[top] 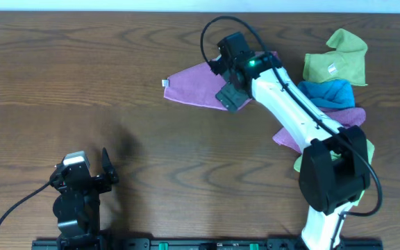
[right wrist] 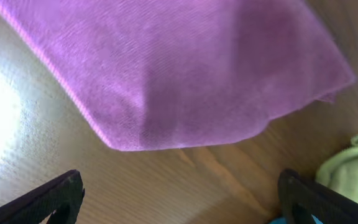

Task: Fold the cloth

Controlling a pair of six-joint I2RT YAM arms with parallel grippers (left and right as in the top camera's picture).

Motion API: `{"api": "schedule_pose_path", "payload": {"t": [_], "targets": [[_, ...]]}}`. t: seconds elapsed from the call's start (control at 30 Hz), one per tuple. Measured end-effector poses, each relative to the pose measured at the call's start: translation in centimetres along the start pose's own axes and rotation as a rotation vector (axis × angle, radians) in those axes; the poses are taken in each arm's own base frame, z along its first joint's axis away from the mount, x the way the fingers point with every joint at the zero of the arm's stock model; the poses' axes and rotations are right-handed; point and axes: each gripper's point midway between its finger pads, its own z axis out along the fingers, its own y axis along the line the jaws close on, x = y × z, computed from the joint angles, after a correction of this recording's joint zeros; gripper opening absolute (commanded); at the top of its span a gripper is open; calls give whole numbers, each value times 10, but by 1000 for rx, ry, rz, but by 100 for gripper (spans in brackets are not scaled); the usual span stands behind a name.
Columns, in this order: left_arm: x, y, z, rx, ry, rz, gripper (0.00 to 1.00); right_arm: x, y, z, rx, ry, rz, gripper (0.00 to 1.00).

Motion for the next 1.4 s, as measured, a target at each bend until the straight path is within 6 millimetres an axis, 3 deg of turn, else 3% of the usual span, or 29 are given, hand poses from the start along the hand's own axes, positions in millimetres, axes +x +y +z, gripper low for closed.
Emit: {"api": "schedule_pose_path", "payload": {"t": [0.27,0.63,0.77,0.97,1.0,1.03,1.07,1.3,1.37,1.4], "targets": [[0,0,0,0,0,0,95,14,38,34,-88,-22,-182,99],[0,0,0,0,0,0,95,6,45,46,-47,-61,-234,86],[0,0,0,0,0,0,95,8,42,61,-11,-33,-248,80],[0,0,0,0,0,0,95,7,35,68,36,-21,-247,56],[0,0,0,0,0,0,95,7,33,69,46,-21,-246,45],[0,0,0,0,0,0,96,7,32,70,55,-16,-247,12],[0,0,0,0,0,0,95,8,31,71,62,-10,-248,1],[0,0,0,0,0,0,95,1,23,73,96,-19,-221,1],[0,0,0,0,0,0,96,-11,19,63,99,-33,-202,1],[0,0,0,0,0,0,95,-27,15,52,102,-61,-189,1]]}}
